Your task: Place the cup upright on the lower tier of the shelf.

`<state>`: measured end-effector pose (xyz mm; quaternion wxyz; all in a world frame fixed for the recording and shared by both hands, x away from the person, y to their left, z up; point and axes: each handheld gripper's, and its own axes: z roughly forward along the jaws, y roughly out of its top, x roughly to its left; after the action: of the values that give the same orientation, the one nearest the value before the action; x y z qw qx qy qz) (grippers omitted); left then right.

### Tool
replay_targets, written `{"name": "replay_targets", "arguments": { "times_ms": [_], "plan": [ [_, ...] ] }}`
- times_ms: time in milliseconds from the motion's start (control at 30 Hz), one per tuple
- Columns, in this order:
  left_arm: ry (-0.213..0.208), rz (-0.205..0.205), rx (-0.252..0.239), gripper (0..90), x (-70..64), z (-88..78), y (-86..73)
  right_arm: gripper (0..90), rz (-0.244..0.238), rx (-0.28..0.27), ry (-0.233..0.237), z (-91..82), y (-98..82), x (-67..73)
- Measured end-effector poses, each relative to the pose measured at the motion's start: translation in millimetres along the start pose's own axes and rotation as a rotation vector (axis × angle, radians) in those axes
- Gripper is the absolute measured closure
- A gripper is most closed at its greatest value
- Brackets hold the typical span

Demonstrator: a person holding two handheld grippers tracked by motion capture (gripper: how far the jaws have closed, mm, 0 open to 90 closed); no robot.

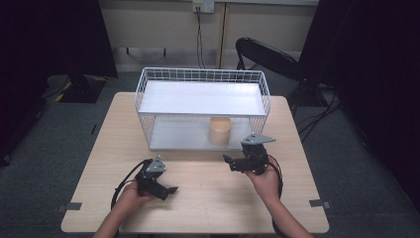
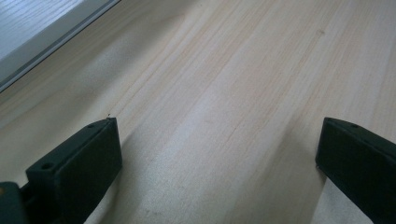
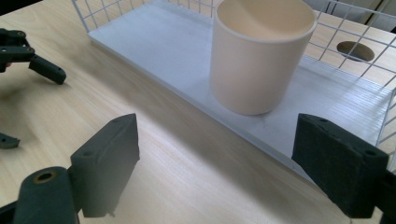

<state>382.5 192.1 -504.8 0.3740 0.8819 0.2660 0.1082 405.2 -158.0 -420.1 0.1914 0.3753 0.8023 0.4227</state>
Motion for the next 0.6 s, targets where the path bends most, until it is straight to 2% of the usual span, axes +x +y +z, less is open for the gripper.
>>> {"name": "replay_targets", "arguments": {
  "times_ms": [200, 433, 600],
  "plan": [
    [0.0, 0.0, 0.0, 0.0, 0.0, 0.0, 0.0, 14.4, 0.025, -0.006, 0.005, -2.9, -3.9, -5.3],
    [0.0, -0.001, 0.0, 0.0, -0.1, 0.0, 0.0, 14.4, 0.02, -0.012, -0.002, -8.6, -6.7, -9.5],
    [0.0, -0.001, -0.001, 0.0, -0.1, 0.1, 0.0, 14.4, 0.004, -0.005, 0.01, -11.9, -10.3, -9.9]
  ]
}}
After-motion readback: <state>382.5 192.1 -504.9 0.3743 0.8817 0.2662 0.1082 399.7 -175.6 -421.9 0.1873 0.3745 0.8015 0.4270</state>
